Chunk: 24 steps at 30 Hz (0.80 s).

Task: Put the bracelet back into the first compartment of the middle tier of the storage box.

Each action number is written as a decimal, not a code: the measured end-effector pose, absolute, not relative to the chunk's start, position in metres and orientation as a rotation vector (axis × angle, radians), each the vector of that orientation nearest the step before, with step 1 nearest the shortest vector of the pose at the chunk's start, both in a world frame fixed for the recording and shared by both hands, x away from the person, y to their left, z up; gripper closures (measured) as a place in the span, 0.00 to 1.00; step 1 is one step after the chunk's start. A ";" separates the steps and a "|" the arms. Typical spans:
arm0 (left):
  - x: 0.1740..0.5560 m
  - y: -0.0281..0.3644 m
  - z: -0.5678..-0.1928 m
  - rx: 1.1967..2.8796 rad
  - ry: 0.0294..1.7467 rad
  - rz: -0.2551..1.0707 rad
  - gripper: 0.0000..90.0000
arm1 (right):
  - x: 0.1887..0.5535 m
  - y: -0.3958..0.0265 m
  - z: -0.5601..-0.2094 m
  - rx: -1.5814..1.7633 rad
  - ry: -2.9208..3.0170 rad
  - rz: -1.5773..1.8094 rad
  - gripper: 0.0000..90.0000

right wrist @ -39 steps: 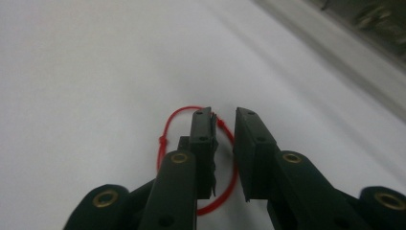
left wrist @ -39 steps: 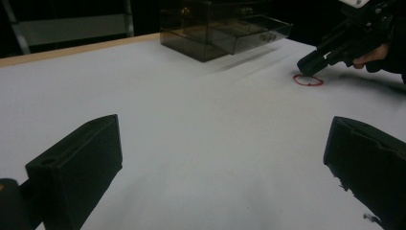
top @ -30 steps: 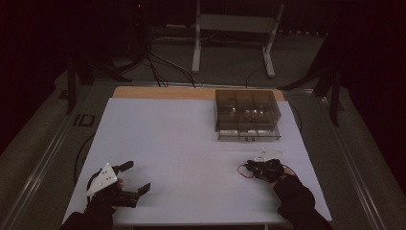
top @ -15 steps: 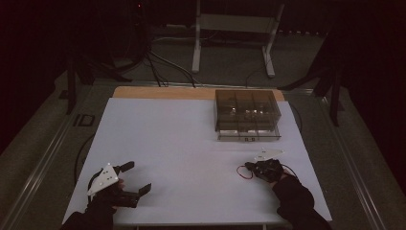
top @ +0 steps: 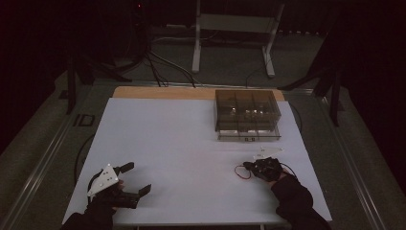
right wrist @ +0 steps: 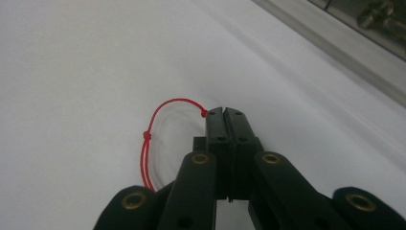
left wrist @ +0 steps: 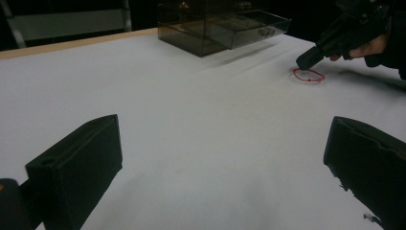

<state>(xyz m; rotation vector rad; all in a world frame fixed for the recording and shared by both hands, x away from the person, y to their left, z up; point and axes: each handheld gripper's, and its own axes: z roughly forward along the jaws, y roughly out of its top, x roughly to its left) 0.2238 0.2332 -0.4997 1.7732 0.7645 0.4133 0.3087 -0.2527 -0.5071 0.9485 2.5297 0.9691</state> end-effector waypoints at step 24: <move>0.225 0.233 -0.501 1.771 0.773 0.404 0.01 | 0.302 -0.250 -0.480 0.919 2.496 1.037 1.00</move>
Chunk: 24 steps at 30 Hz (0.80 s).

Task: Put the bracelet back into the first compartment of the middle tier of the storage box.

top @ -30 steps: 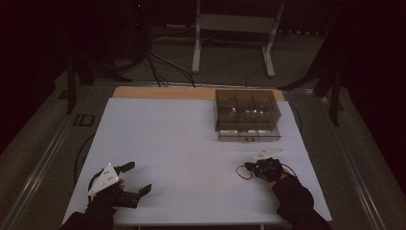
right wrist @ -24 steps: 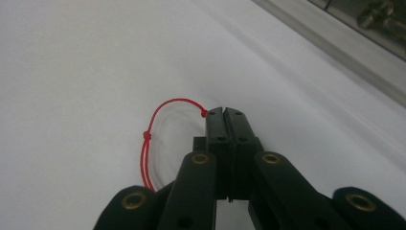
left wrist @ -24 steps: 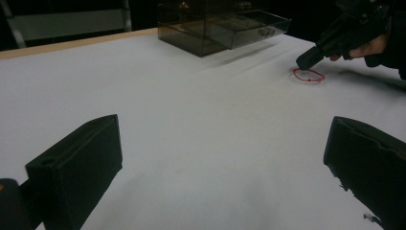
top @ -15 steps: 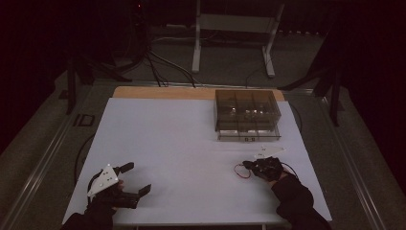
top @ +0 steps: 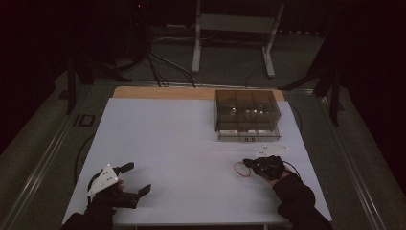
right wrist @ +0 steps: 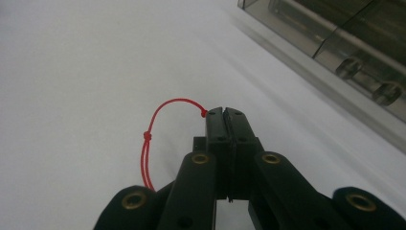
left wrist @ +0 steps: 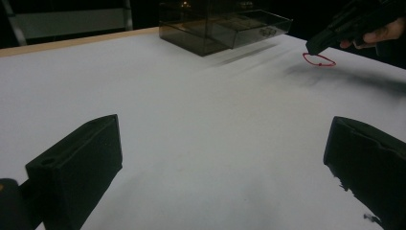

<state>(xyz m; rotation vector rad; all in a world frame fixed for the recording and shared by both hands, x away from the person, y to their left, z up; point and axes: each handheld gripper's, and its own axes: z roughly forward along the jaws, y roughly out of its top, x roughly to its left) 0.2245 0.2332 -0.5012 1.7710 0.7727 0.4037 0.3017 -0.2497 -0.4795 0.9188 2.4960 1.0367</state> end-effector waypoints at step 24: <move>0.224 0.235 -0.500 1.772 0.770 0.406 0.01 | 0.305 -0.250 -0.460 0.908 2.464 1.057 1.00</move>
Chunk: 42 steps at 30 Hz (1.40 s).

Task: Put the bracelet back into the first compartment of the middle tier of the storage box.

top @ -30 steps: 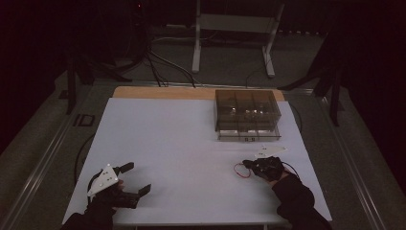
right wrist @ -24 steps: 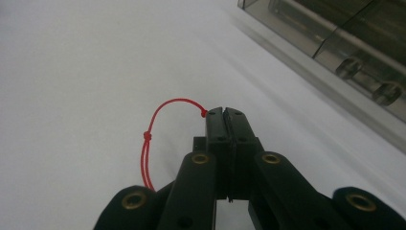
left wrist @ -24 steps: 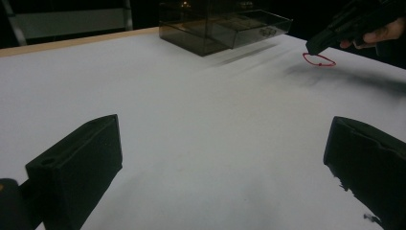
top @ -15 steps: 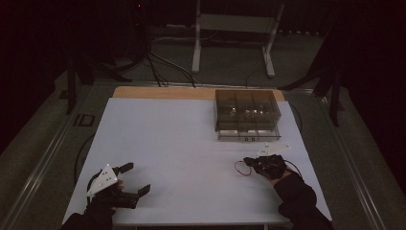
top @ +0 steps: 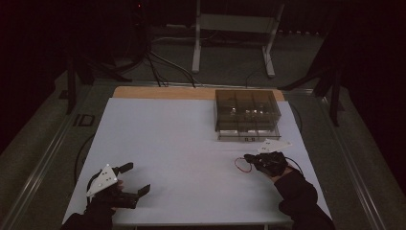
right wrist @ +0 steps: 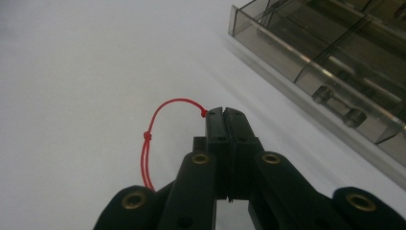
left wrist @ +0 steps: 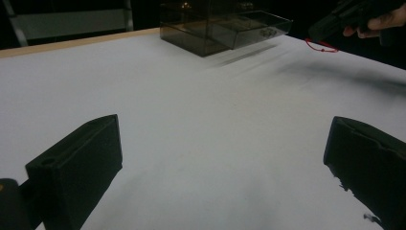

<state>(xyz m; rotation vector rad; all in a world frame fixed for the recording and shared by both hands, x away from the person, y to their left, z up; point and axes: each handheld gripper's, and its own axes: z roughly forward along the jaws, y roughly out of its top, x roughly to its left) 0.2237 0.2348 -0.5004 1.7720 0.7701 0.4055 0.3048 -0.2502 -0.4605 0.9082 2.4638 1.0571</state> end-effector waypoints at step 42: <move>0.223 0.234 -0.500 1.773 0.767 0.405 0.01 | 0.334 -0.239 -0.426 0.888 2.381 1.110 1.00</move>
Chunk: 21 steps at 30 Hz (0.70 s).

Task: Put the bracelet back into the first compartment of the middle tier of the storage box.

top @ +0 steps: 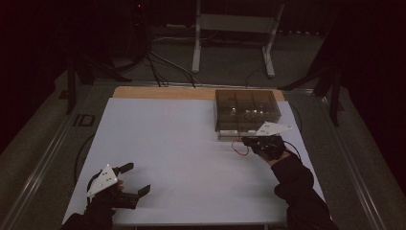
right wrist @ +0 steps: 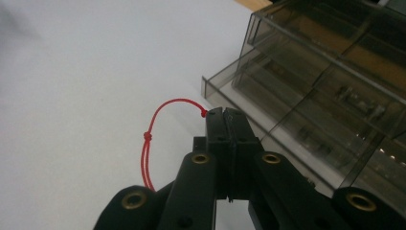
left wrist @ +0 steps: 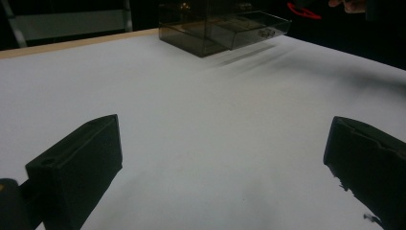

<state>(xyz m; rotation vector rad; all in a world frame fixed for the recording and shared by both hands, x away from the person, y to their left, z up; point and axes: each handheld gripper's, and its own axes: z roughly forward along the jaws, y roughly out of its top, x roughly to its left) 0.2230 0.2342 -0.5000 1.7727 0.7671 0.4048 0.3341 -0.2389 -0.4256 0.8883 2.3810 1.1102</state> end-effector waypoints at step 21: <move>0.223 0.234 -0.500 1.771 0.769 0.402 0.01 | 0.357 -0.235 -0.404 0.896 2.338 1.127 1.00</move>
